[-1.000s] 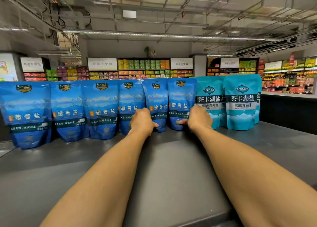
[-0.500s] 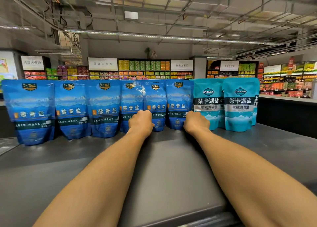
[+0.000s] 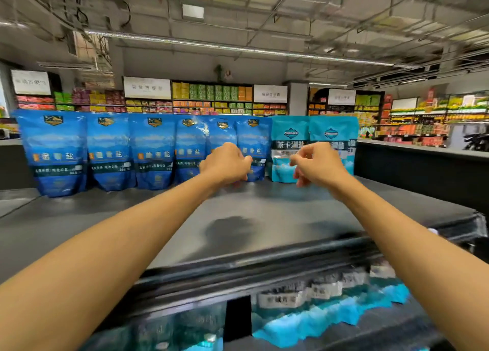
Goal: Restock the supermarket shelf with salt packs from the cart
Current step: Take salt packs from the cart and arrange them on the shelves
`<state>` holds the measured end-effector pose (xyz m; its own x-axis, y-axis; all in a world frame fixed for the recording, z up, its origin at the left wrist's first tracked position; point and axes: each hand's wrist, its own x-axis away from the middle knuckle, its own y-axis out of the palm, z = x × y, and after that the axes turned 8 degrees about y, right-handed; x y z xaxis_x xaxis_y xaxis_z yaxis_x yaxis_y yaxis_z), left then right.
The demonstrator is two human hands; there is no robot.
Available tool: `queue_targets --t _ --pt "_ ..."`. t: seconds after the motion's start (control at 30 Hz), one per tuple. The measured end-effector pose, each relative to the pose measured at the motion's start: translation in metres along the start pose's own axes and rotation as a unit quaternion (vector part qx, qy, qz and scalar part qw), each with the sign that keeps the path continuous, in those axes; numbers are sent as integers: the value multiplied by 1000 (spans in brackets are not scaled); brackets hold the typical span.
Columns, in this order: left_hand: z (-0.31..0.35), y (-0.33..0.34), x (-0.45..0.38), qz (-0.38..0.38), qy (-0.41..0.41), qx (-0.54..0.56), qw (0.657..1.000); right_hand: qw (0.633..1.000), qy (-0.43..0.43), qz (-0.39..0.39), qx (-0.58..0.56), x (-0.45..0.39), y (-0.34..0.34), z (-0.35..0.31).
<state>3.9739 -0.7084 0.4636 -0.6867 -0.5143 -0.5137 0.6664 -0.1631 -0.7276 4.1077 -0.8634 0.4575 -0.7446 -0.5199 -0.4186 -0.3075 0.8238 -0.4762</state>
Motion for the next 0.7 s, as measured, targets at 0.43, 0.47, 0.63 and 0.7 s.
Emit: queue_targets --t 0.43,0.47,0.63,0.7 --pt "193 155 208 -237 113 445 856 960 126 202 -149 310 -181 187" --pt "200 183 229 -272 107 450 844 950 161 226 -145 336 -189 212" --pt "224 346 350 -444 62 415 792 861 354 347 -114 470 -217 331" --pt "230 412 405 -515 73 348 780 818 430 372 -85 525 -221 377"
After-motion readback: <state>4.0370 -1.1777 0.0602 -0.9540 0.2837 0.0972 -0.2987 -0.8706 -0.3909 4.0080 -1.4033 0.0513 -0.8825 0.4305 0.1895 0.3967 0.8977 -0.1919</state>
